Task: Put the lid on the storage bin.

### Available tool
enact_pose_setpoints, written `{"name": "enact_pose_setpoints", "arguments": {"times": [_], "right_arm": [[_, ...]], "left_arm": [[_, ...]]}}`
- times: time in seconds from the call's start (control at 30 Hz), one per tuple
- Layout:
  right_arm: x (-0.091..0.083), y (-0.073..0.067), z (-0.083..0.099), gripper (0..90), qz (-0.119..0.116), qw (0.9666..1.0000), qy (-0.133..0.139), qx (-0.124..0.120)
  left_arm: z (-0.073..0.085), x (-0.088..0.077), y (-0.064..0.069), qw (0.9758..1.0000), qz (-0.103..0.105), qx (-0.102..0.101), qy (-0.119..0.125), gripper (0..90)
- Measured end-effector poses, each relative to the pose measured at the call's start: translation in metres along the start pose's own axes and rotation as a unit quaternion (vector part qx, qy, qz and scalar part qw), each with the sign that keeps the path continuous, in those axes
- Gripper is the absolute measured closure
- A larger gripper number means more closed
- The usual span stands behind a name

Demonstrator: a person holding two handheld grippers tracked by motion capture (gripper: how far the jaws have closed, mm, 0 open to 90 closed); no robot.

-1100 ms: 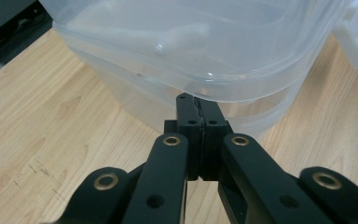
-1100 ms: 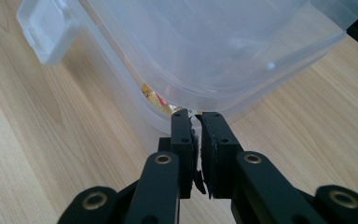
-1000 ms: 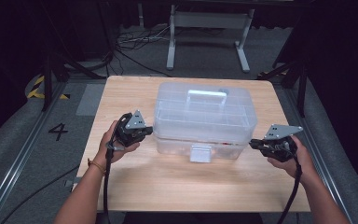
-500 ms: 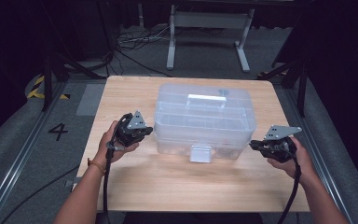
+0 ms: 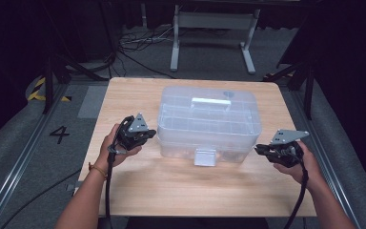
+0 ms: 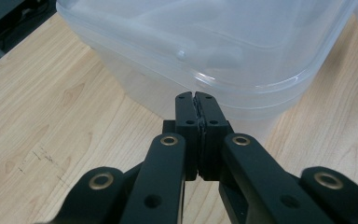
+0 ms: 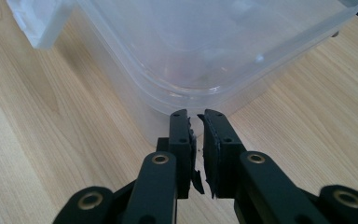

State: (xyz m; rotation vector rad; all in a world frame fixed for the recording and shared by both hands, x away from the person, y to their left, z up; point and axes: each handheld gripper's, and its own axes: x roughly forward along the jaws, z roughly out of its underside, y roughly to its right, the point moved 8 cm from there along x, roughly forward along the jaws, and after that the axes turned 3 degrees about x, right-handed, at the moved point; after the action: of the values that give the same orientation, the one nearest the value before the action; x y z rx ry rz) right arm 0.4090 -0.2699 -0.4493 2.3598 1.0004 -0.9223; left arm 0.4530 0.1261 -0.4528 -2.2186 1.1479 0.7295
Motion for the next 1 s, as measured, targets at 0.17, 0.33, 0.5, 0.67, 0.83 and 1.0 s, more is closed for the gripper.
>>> {"name": "enact_pose_setpoints", "arguments": {"times": [0.17, 0.33, 0.5, 0.67, 0.83, 1.0], "right_arm": [[0.000, -0.002, 0.000, 81.2, -0.001, 1.0000, 0.001, -0.003], [-0.002, -0.001, 0.001, 79.6, 0.001, 1.0000, 0.002, -0.004], [-0.004, -0.001, 0.002, 78.1, 0.005, 1.0000, 0.003, -0.006], [-0.008, 0.000, 0.004, 76.2, 0.009, 0.9999, 0.003, -0.007], [-0.011, 0.002, 0.006, 75.2, 0.014, 0.9998, 0.003, -0.009], [-0.014, 0.002, 0.010, 72.8, 0.014, 0.9998, -0.004, -0.009]], "left_arm": [[0.001, -0.003, 0.000, 1.0000, -0.003, 0.000, -0.001, 88.0], [0.004, -0.009, -0.001, 1.0000, -0.005, -0.002, -0.003, 86.3], [0.010, -0.015, 0.002, 0.9999, -0.005, -0.001, -0.010, 84.0], [0.017, -0.020, 0.004, 0.9998, -0.006, -0.001, -0.017, 81.8], [0.026, -0.023, 0.007, 0.9996, -0.004, -0.002, -0.027, 80.1], [0.037, -0.024, 0.012, 0.9992, -0.003, -0.003, -0.040, 78.3]]}}
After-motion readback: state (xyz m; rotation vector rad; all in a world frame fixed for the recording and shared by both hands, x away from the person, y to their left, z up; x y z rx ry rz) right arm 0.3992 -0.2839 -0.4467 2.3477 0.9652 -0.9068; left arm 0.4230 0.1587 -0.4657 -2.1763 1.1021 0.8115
